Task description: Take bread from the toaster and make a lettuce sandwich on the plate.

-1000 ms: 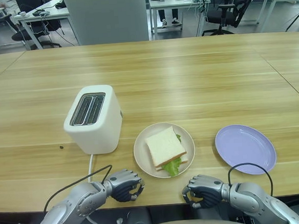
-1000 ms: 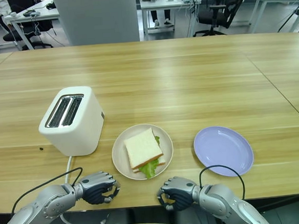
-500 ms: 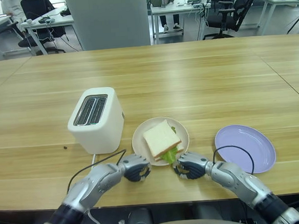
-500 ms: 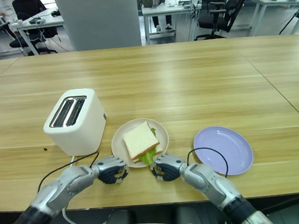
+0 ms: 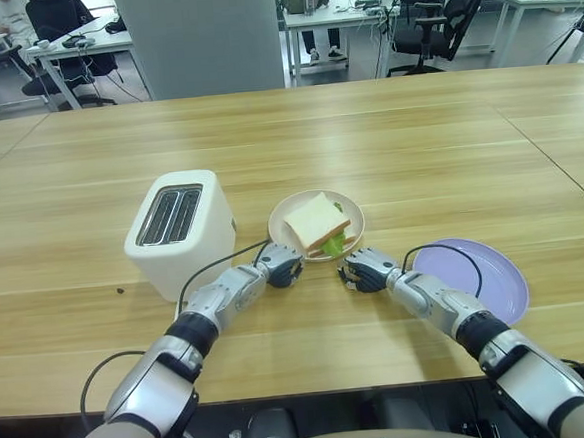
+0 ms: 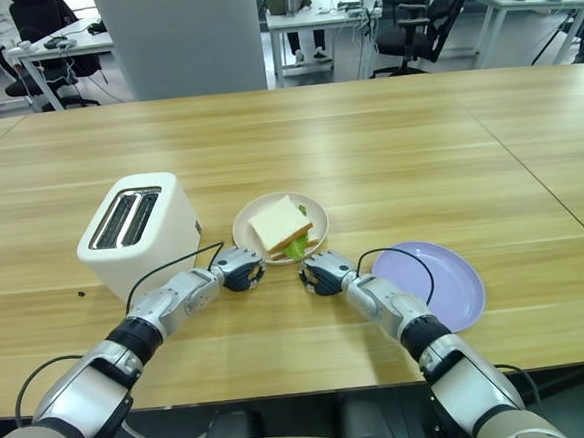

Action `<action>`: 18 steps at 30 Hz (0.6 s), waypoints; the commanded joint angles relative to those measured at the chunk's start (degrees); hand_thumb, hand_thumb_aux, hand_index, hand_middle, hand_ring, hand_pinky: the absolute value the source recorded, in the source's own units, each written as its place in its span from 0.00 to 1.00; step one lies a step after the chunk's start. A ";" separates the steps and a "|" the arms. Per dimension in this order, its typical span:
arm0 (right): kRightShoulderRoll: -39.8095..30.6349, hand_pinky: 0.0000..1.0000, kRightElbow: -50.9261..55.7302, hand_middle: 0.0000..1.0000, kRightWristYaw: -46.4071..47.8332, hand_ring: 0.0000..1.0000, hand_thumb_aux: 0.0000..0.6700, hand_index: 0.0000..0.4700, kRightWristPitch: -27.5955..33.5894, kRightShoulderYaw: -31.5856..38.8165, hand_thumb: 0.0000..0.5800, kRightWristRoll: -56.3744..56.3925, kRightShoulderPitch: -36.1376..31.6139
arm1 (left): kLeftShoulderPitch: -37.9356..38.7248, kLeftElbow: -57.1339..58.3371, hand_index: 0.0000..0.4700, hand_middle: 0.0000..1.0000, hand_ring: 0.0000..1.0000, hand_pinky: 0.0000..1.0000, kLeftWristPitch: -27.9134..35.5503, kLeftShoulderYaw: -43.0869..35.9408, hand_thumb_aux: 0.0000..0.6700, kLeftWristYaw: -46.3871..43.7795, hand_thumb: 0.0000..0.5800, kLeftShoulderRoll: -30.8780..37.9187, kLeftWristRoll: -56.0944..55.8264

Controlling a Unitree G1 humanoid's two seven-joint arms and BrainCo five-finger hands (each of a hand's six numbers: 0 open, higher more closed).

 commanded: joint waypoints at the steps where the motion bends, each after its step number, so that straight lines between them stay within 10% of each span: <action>1: -1.58 1.00 -0.22 1.00 0.25 1.00 1.00 0.98 -0.90 1.35 1.00 -0.46 1.21 | 0.85 1.44 0.98 1.00 1.00 1.00 0.28 -4.67 1.00 1.80 1.00 0.80 4.04; 5: -5.59 1.00 -10.81 1.00 2.64 1.00 1.00 0.98 -1.94 -0.73 1.00 2.40 6.62 | 2.18 -4.07 0.97 1.00 1.00 1.00 1.10 -8.43 0.99 3.76 1.00 1.90 8.33; 6: -6.82 1.00 -15.45 1.00 4.44 1.00 1.00 0.98 -2.19 -2.02 1.00 4.78 9.38 | 2.99 -6.56 0.34 0.96 0.96 0.96 1.81 -9.12 0.35 4.10 0.57 2.41 9.47; 7: -8.14 1.00 -21.55 1.00 6.77 1.00 1.00 0.98 -2.23 -3.90 1.00 8.48 13.21 | 4.20 -9.69 0.00 0.54 0.54 0.54 3.10 -9.32 0.00 3.96 0.00 3.08 10.47; 8: -8.95 1.00 -25.75 1.00 8.43 1.00 0.56 0.55 -2.01 -5.29 0.80 11.00 15.89 | 4.87 -11.54 0.00 0.24 0.24 0.24 4.01 -9.43 0.00 3.87 0.00 3.43 11.10; 9: -9.99 0.75 -30.79 0.75 9.96 0.75 0.00 0.00 -1.55 -6.86 0.00 13.33 19.01 | 5.99 -14.28 0.00 0.00 0.00 0.00 5.14 -9.29 0.00 3.42 0.00 4.15 11.78; 10: -11.07 0.51 -37.51 0.51 11.14 0.51 0.00 0.00 -0.72 -9.49 0.00 16.71 23.46 | 7.71 -18.38 0.00 0.00 0.00 0.00 6.18 -8.49 0.00 2.42 0.00 5.14 11.76; 11: -11.90 0.05 -43.27 0.05 11.81 0.05 0.00 0.00 0.03 -11.89 0.00 19.47 27.29 | 9.26 -22.32 0.00 0.00 0.00 0.00 6.90 -7.76 0.00 1.49 0.00 6.17 11.71; 18: -8.70 0.00 -64.95 0.00 11.95 0.00 0.00 0.00 3.04 -24.50 0.00 33.97 40.77 | 24.32 -52.32 0.00 0.00 0.00 0.00 9.37 5.96 0.00 -5.36 0.00 8.38 -4.76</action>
